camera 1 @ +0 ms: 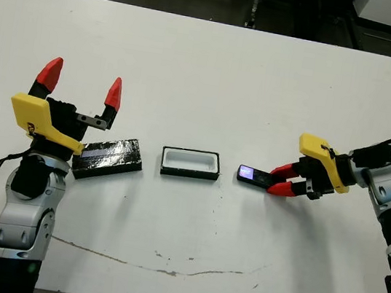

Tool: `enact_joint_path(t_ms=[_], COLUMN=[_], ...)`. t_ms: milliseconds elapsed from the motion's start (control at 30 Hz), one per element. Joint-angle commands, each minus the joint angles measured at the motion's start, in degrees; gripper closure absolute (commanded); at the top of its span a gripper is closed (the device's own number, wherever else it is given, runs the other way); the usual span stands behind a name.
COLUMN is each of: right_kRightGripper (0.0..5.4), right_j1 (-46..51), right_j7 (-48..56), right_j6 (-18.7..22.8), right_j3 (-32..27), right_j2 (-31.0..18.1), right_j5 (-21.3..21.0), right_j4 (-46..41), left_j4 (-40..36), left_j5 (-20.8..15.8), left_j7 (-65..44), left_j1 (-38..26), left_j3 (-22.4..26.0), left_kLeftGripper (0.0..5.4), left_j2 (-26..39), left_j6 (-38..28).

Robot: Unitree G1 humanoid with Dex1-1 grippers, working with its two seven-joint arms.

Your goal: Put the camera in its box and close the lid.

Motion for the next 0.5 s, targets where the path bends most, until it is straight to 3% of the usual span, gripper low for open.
enact_joint_path(t_ms=[33, 300, 500], right_kRightGripper=[3.74, 3.74, 3.74], right_j1=[1.78, 2.21, -0.26], right_j7=[-1.45, -3.80, -3.39], right_j6=[-1.33, 1.58, 4.82], right_j3=[-0.27, -0.57, -3.16], right_j2=[0.52, -0.21, -0.22], right_j5=[-0.09, -0.20, 2.70], right_j4=[0.03, -4.25, -5.77], left_j4=[-0.30, -0.55, -0.14], left_j5=[0.21, 0.05, 0.06], left_j7=[0.55, 0.85, 0.54], left_j1=[0.48, 0.60, 0.56], left_j3=[0.12, 0.04, -0.12], left_kLeftGripper=[0.00, 0.00, 0.00], left_j2=[-0.19, -0.26, -0.20], left_j6=[0.41, 0.95, 0.60])
